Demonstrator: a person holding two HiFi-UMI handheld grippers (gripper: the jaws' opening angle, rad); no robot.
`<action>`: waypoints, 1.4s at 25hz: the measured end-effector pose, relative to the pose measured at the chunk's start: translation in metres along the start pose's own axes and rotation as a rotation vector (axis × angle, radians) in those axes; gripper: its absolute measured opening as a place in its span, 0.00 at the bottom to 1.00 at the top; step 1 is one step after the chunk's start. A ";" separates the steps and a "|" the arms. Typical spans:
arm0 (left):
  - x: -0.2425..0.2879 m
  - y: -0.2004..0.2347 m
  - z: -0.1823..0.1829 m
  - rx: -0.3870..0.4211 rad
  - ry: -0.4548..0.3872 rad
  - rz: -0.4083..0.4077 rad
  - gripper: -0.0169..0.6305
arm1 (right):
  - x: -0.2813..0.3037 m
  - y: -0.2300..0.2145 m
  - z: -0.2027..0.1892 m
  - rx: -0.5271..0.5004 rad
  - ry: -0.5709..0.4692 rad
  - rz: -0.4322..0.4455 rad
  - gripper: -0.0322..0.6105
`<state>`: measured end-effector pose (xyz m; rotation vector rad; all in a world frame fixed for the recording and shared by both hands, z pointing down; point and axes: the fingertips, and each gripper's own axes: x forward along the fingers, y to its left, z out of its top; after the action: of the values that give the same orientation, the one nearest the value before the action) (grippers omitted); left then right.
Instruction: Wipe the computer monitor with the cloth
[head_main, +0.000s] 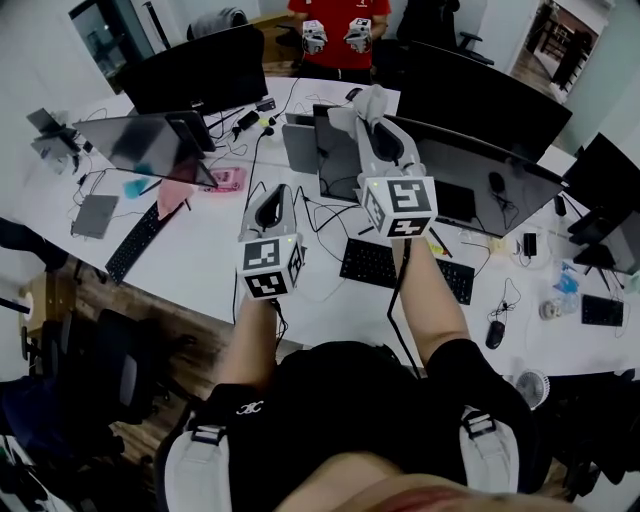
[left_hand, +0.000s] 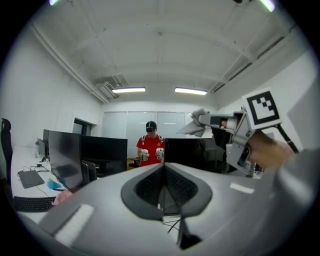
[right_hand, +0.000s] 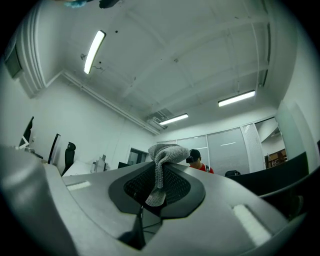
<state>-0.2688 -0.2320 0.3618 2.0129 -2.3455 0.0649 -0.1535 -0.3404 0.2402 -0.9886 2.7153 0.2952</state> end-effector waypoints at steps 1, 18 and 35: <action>0.001 0.003 0.000 -0.005 0.000 0.000 0.10 | 0.008 0.001 0.000 -0.009 0.004 0.002 0.10; 0.032 0.034 -0.018 -0.050 0.003 -0.062 0.10 | 0.088 0.023 -0.051 -0.238 0.208 -0.049 0.10; 0.060 0.032 -0.028 -0.079 0.014 -0.214 0.10 | 0.081 -0.005 -0.072 -0.356 0.385 -0.197 0.10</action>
<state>-0.3095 -0.2848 0.3933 2.2019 -2.0748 -0.0220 -0.2209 -0.4123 0.2850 -1.5416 2.9271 0.6245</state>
